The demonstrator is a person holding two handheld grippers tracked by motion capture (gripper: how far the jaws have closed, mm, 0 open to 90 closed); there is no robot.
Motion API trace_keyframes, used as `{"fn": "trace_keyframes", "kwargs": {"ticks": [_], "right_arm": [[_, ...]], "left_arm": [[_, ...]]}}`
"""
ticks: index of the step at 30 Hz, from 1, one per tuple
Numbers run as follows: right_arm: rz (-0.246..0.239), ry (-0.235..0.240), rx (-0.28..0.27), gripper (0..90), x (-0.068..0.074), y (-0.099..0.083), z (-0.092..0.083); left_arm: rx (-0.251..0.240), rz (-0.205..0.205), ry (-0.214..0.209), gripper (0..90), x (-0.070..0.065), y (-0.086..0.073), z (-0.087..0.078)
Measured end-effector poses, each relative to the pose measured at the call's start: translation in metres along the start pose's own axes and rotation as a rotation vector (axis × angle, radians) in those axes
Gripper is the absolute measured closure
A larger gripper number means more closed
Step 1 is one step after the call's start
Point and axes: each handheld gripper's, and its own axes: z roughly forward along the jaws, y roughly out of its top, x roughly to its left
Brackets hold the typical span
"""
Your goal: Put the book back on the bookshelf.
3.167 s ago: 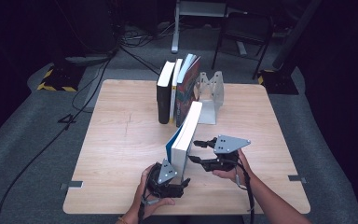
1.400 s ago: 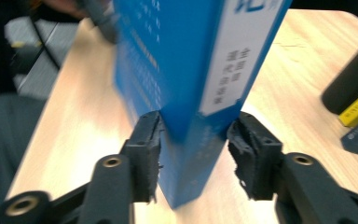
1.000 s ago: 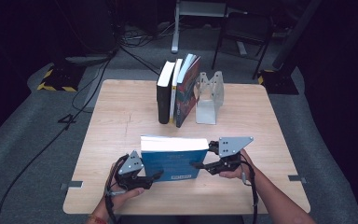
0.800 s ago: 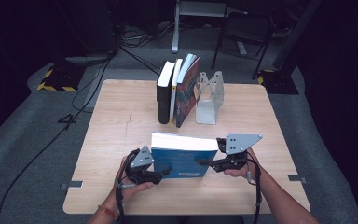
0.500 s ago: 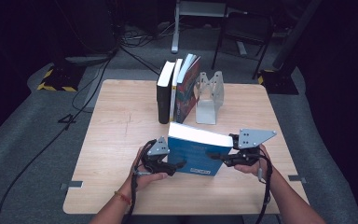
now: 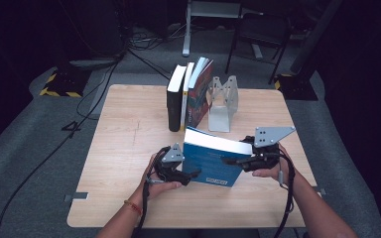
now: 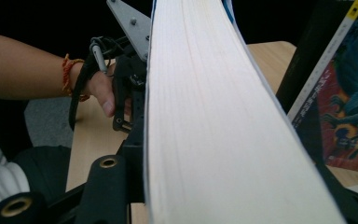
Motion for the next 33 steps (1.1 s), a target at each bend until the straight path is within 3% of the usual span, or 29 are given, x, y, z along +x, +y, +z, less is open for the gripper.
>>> {"fn": "trace_keyframes", "kwargs": {"ticks": [4,7,8,9,11,15,18,21,28,33], "right_arm": [[0.007,0.015,0.021,57.3,0.000,0.004,0.001],[0.014,0.010,0.022,58.9,0.000,0.004,0.001],[0.015,0.002,0.022,59.7,0.001,0.004,0.000],[0.015,0.002,0.022,59.7,0.001,0.004,0.000],[0.021,-0.013,0.027,60.1,0.002,0.005,0.000],[0.025,-0.045,0.052,60.5,0.006,0.008,-0.001],[0.039,-0.059,0.056,60.7,0.007,0.010,-0.001],[0.050,-0.087,0.061,60.9,0.008,0.013,-0.002],[0.069,-0.140,0.105,60.9,0.004,0.023,-0.013],[0.099,-0.223,0.142,61.1,-0.002,0.027,-0.031]], "left_arm": [[0.009,-0.017,0.020,27.0,0.000,-0.008,-0.010],[0.071,-0.023,0.069,27.4,-0.001,-0.021,-0.023],[0.104,-0.042,0.095,27.0,-0.002,-0.033,-0.033],[0.104,-0.042,0.095,26.6,-0.002,-0.033,-0.033],[0.120,-0.083,0.126,25.7,-0.002,-0.049,-0.047],[0.158,-0.134,0.143,21.7,-0.001,-0.071,-0.063],[0.232,-0.111,0.181,19.3,-0.002,-0.083,-0.067],[0.268,-0.084,0.197,19.4,-0.003,-0.087,-0.069],[0.256,-0.114,0.175,19.6,-0.001,-0.092,-0.065],[0.231,-0.142,0.174,19.0,0.004,-0.093,-0.062]]}}
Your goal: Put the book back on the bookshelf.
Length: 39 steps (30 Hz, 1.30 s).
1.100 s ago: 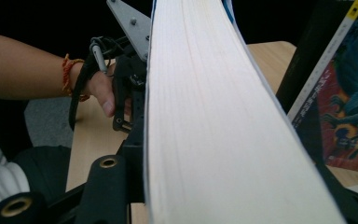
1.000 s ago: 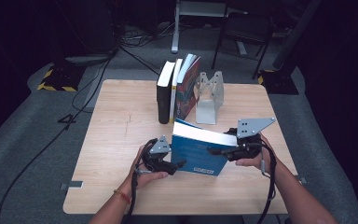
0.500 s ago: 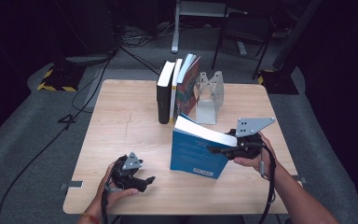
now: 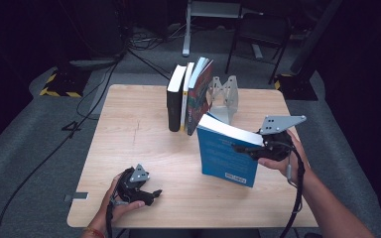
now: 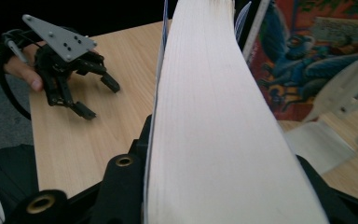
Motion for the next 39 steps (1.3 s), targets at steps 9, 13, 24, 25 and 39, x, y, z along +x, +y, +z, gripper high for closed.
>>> {"fn": "trace_keyframes", "kwargs": {"ticks": [9,13,24,25,39], "right_arm": [[0.041,-0.115,0.042,61.1,-0.020,0.001,-0.024],[0.064,-0.172,0.037,61.1,-0.031,0.004,-0.029],[0.126,-0.267,0.005,61.1,-0.062,0.021,-0.011],[0.136,-0.271,0.004,61.1,-0.065,0.023,-0.008],[0.225,-0.359,-0.028,61.1,-0.097,0.049,0.026]], "left_arm": [[-0.007,0.018,0.043,15.9,-0.001,-0.001,0.003],[-0.006,0.017,0.045,15.4,-0.001,0.000,0.003],[-0.005,0.013,0.041,15.2,-0.001,0.000,0.004],[-0.006,0.013,0.041,15.2,-0.001,0.000,0.004],[-0.005,0.013,0.040,15.0,-0.001,0.000,0.004]]}}
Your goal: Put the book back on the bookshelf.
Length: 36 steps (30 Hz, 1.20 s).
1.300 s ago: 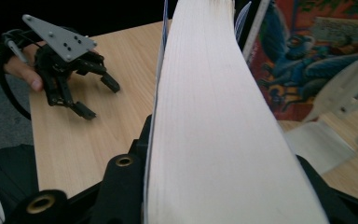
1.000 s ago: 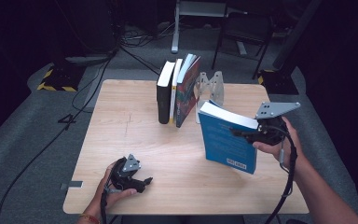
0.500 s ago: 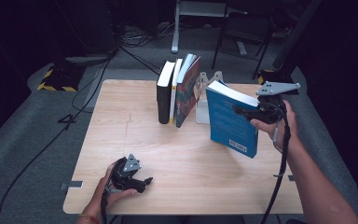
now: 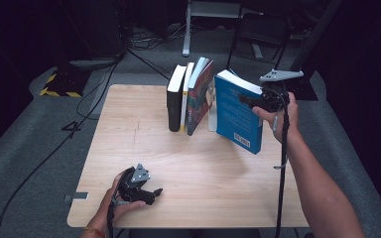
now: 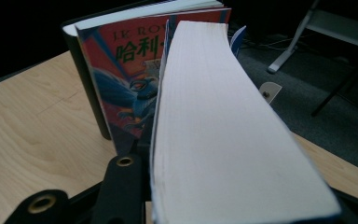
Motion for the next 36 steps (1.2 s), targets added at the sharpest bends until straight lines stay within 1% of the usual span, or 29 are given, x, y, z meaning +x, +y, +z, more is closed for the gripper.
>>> {"fn": "trace_keyframes", "kwargs": {"ticks": [3,7,10,13,17,18,20,23,25,30,36], "right_arm": [[0.009,-0.022,-0.004,61.1,-0.003,0.005,0.007],[0.021,-0.039,-0.010,61.0,-0.008,0.010,0.018],[0.019,-0.054,-0.009,61.0,-0.009,0.012,0.026],[0.054,-0.055,-0.018,61.0,-0.013,0.014,0.035],[0.073,-0.079,-0.030,61.0,-0.015,0.016,0.043],[0.073,-0.079,-0.030,61.0,-0.015,0.016,0.043],[0.092,-0.089,-0.037,61.0,-0.016,0.019,0.050],[0.095,-0.100,-0.039,60.9,-0.017,0.021,0.058],[0.093,-0.107,-0.031,60.8,-0.018,0.022,0.064],[0.104,-0.126,-0.035,60.6,-0.019,0.019,0.076],[0.110,-0.128,-0.059,60.5,-0.020,0.017,0.077]], "left_arm": [[0.000,0.000,0.000,15.0,0.000,0.000,0.000],[0.000,0.000,-0.001,15.0,0.000,0.000,0.000],[0.000,0.000,-0.001,15.0,0.000,0.000,0.000],[0.000,0.002,0.000,15.0,0.000,0.000,0.000],[0.000,0.002,0.000,14.9,0.000,0.000,0.000],[0.000,0.002,0.000,15.0,0.000,0.000,0.000],[0.000,0.001,0.000,14.9,0.000,0.000,0.000],[0.000,0.001,0.000,14.9,0.000,0.000,0.000],[0.000,0.002,0.000,15.0,0.000,0.000,0.000],[-0.001,0.002,0.000,14.9,0.000,0.000,0.000],[-0.001,0.003,-0.001,14.9,0.000,0.000,0.000]]}}
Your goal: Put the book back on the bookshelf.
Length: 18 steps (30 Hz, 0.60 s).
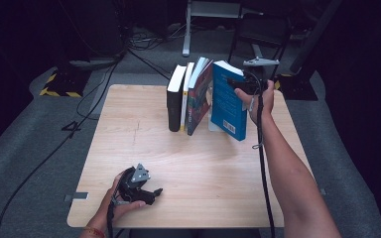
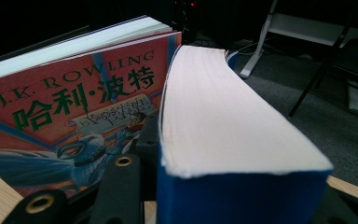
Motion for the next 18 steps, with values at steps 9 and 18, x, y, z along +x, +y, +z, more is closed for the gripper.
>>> {"fn": "trace_keyframes", "kwargs": {"ticks": [9,18], "right_arm": [[-0.026,0.012,-0.022,60.2,0.004,-0.015,-0.015],[-0.018,0.062,-0.027,59.9,0.000,-0.049,-0.041]], "left_arm": [[0.000,0.000,0.000,14.9,0.000,0.000,0.000],[0.000,0.002,0.001,14.8,0.000,0.000,0.000]]}}
